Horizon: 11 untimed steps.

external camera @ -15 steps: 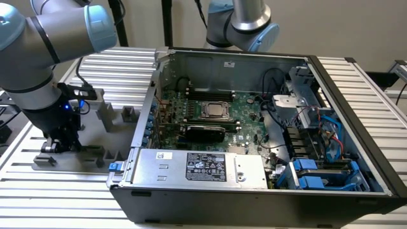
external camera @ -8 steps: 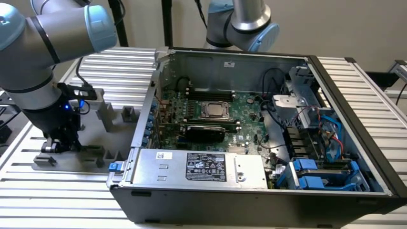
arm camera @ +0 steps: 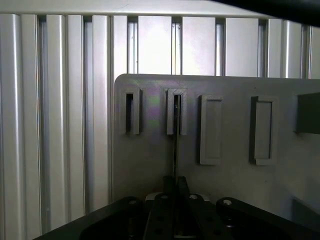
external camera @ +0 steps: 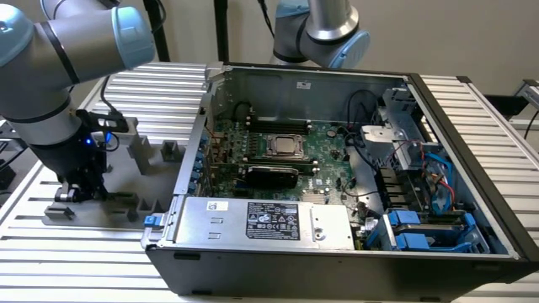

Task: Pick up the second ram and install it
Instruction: 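Pick up the second ram and move it above second insertion slot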

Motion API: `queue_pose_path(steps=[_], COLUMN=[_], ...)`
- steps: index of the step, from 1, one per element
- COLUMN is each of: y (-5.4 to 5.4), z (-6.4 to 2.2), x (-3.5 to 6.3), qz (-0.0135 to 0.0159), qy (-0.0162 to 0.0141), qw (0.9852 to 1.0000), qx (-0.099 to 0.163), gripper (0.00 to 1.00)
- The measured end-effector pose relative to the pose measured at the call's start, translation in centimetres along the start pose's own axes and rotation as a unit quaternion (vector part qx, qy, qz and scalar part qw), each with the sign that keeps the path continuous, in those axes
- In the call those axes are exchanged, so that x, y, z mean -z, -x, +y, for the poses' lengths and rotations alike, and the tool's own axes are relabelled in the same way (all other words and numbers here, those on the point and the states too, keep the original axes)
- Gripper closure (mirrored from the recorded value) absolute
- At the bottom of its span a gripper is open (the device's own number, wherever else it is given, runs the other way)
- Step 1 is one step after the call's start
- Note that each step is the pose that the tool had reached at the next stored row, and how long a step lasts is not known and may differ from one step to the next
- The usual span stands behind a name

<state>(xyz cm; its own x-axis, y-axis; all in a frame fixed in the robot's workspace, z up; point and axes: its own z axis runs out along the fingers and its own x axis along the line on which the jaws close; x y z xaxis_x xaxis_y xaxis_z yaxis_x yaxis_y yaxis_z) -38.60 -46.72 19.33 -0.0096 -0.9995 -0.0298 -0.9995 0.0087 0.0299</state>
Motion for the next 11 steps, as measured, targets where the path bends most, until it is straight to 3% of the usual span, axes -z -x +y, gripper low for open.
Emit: queue_pose_path(steps=[5, 11], y=[0.0, 0.1], z=[0.02, 0.06], x=[0.52, 1.88], qz=[0.0, 0.0], qy=[0.0, 0.0], qw=[1.0, 1.0], qx=[0.0, 0.0], gripper=[0.86, 0.86])
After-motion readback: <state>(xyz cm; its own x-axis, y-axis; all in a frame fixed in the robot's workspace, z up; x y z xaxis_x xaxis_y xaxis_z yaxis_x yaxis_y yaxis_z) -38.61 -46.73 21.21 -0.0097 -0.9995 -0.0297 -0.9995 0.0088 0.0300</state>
